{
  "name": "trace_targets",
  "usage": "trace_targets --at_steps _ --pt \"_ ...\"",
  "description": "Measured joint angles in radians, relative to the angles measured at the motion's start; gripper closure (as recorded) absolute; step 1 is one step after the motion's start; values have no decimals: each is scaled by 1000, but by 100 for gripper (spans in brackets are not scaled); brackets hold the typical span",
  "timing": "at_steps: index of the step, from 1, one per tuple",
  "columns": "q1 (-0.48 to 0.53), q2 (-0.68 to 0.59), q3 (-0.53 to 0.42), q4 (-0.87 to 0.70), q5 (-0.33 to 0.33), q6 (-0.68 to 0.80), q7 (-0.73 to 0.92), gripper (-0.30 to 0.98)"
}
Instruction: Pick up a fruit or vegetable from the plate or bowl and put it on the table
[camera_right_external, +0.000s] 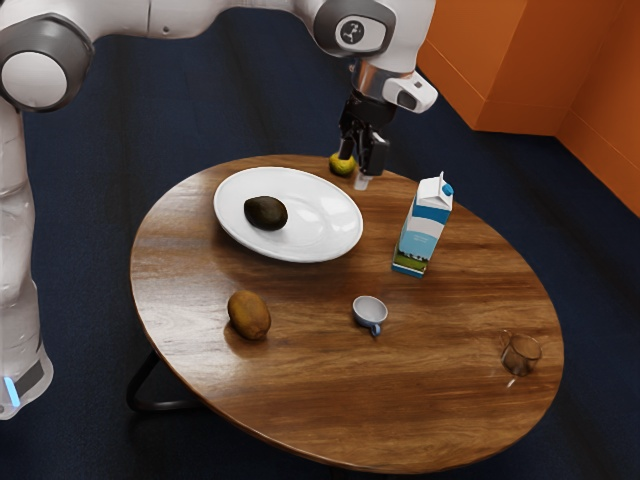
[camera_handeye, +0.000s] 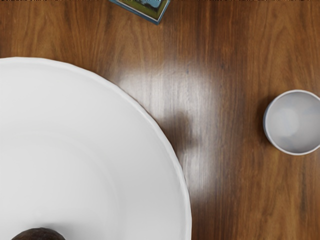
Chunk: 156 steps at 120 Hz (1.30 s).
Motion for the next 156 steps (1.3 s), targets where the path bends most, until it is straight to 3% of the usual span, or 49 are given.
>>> trace_targets --at_steps 3,5,8,11,20,26,35,50,65,73,88,94,105,114,130,146,156 --pt "-435 -123 421 32 36 -27 -3 1" --pt "-581 -185 611 48 56 -42 -4 3" --pt "-579 -245 805 66 82 -64 -7 3" --pt "-563 -283 928 77 103 -83 -9 2" --pt "-559 -331 1083 91 146 -128 -16 2" --pt "-564 -343 1093 195 162 -161 -18 2" --pt "-567 -317 947 366 160 -213 -14 2" --pt "-583 -46 885 380 78 -272 -30 2" --pt "-682 19 857 333 41 -352 -42 2" --pt "-852 -135 847 110 57 -337 -48 2" --pt "-787 -469 764 -344 164 -188 -61 2" --pt "-816 -542 808 -445 195 -112 -66 2" --pt "-896 -544 904 -503 225 -7 -75 2" --pt "-910 -507 905 -513 243 46 -81 2" --pt "-910 -493 906 -511 348 108 -98 2" --pt "-920 -624 911 -564 398 131 -117 2" --pt "-989 -728 965 -582 423 120 -125 2"
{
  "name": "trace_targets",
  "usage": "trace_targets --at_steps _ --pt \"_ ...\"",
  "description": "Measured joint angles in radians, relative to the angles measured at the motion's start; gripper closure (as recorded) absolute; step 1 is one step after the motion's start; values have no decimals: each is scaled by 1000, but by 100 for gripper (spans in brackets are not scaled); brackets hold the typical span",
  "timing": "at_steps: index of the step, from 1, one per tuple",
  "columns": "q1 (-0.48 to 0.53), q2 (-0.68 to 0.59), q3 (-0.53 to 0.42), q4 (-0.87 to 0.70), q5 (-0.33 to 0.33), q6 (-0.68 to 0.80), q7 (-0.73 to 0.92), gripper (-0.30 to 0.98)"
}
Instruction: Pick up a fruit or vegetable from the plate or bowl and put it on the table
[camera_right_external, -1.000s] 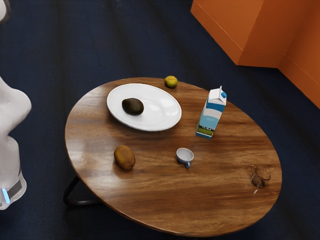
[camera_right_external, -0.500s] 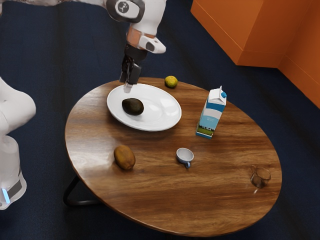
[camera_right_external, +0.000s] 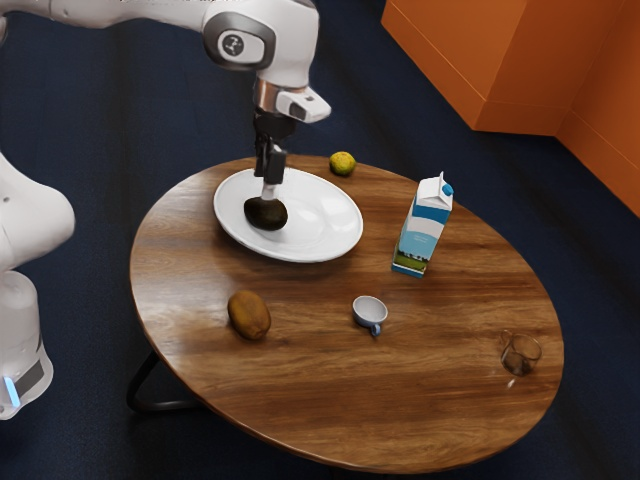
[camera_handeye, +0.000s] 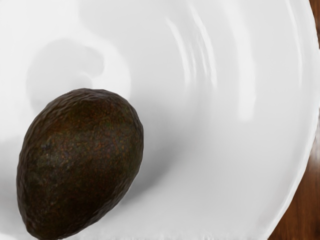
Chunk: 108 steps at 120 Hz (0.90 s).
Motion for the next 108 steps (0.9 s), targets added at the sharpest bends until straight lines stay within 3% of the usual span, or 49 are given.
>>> trace_targets --at_steps 20,39,95,108 --pt "-53 -65 122 12 93 -43 -13 2" --pt "-99 -73 197 1 146 40 -18 2" --pt "-155 -90 280 -40 164 159 -21 2" --pt "-156 -90 298 -38 169 166 -12 22"
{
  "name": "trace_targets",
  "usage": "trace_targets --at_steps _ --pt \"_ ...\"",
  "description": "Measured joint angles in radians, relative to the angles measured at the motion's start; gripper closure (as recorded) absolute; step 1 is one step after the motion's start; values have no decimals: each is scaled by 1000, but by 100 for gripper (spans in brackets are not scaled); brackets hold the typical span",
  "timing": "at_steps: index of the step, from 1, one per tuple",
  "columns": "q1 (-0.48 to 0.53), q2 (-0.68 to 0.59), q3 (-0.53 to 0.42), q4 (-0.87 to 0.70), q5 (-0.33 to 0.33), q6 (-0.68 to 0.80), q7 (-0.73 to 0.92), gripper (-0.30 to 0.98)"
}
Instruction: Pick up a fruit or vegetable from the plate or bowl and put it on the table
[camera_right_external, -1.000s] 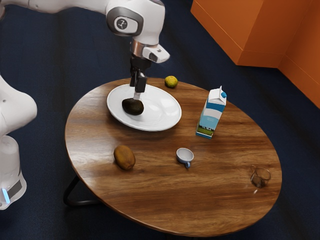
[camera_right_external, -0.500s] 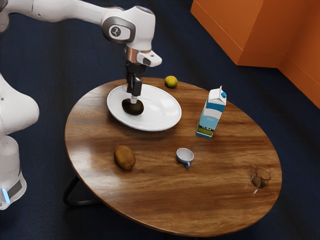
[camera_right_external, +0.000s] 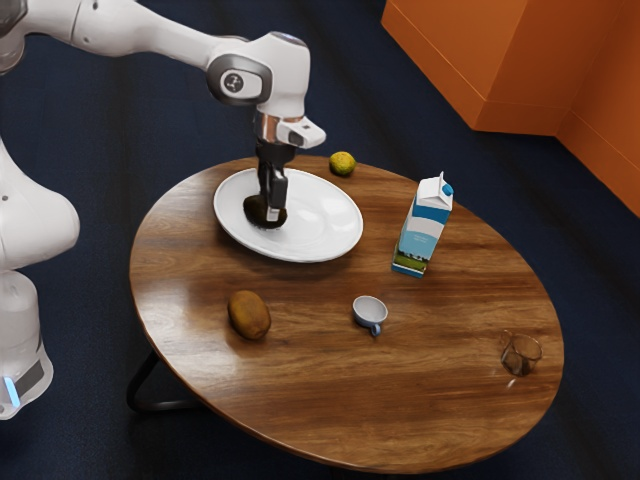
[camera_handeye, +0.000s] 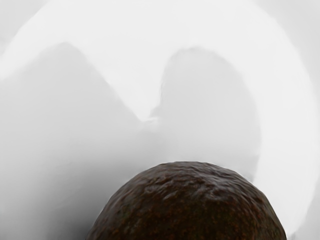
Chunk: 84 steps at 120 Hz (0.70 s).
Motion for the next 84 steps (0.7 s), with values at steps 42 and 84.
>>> trace_targets --at_steps 42,84 --pt "-12 210 -236 243 -81 -160 70 50" --pt "536 596 -1102 420 -382 -234 114 51"
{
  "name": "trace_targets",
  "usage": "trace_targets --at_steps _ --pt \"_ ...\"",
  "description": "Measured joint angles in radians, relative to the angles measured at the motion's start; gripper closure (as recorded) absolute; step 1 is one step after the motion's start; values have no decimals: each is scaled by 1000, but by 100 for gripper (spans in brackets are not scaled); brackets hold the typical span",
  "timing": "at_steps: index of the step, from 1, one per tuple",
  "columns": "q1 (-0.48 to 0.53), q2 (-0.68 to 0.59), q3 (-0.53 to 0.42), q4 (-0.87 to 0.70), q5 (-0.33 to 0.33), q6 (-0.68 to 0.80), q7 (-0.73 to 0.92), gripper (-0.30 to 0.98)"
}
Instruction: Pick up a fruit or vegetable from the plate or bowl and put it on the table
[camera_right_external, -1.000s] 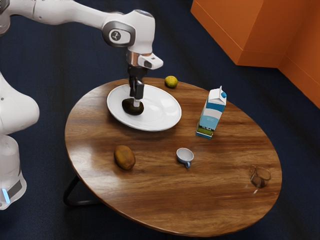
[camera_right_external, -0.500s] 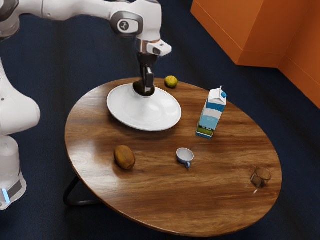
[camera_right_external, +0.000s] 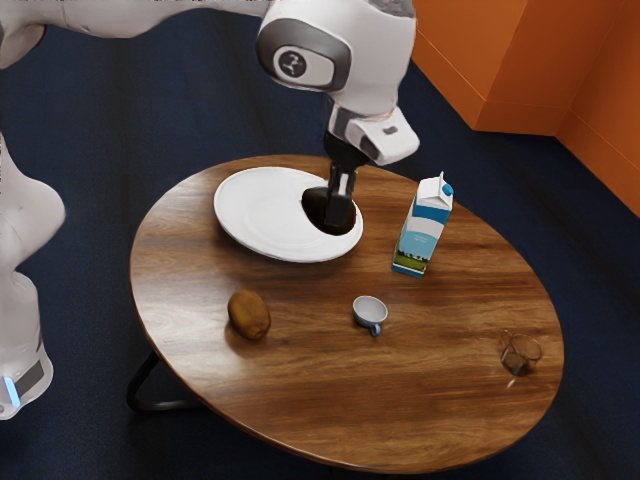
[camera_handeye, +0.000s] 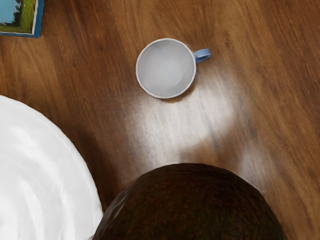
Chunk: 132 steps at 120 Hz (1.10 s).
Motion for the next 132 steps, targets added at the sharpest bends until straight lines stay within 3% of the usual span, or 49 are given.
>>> trace_targets --at_steps 12,38,64,70,79,95,115,132 --pt "-72 -2 -41 17 -18 -32 -2 51" --pt "-272 75 -39 59 -42 -54 -6 51" --pt "-288 89 79 -31 164 189 -26 51" --pt "-368 66 177 -54 195 256 -32 52" --pt "-638 -27 491 -72 224 311 -41 51" --pt "-938 -183 802 -149 247 359 -56 51" --pt "-1233 -278 1073 -161 246 308 -72 51" --pt "-1412 -322 1252 -160 258 319 -81 52"
